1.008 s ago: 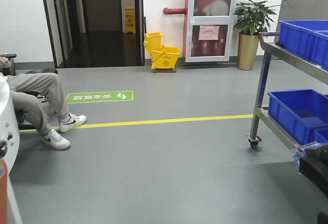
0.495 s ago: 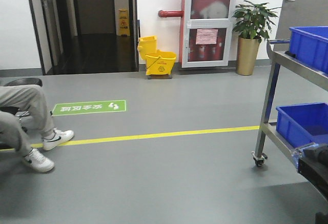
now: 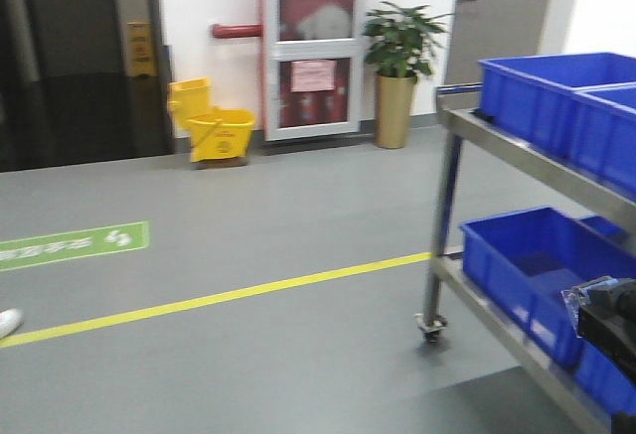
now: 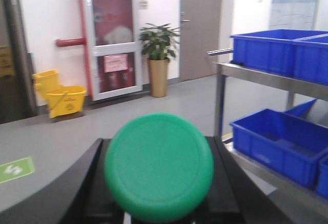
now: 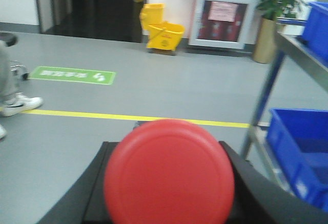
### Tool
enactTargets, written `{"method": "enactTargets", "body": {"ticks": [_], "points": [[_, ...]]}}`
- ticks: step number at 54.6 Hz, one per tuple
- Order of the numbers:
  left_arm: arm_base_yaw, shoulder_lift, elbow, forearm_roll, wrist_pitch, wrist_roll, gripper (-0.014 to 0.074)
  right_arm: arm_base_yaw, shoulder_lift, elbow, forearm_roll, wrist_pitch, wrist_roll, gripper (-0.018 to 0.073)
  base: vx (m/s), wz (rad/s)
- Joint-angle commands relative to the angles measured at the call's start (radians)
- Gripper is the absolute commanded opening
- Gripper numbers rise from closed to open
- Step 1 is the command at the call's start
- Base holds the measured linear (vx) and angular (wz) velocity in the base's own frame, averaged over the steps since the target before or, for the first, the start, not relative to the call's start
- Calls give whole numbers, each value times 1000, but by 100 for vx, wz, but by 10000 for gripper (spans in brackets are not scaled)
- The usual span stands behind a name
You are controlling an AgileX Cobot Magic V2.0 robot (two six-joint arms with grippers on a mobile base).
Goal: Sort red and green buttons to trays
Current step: 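Drive the base to the shelf with the green and red trays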
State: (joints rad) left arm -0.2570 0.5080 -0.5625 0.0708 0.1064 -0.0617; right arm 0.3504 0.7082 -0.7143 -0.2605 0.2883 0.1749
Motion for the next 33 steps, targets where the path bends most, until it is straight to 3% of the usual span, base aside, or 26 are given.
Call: {"method": "enactTargets", "body": {"ticks": [1,33], "points": [[-7,0,-35,1,-93,-7,-6,-3,-3,-32,-14,-85,-7,-9,38,-58],[-7,0,-35,1,-93,-7,-6,-3,-3,-32,-14,-85,-7,-9,32,-76]]}}
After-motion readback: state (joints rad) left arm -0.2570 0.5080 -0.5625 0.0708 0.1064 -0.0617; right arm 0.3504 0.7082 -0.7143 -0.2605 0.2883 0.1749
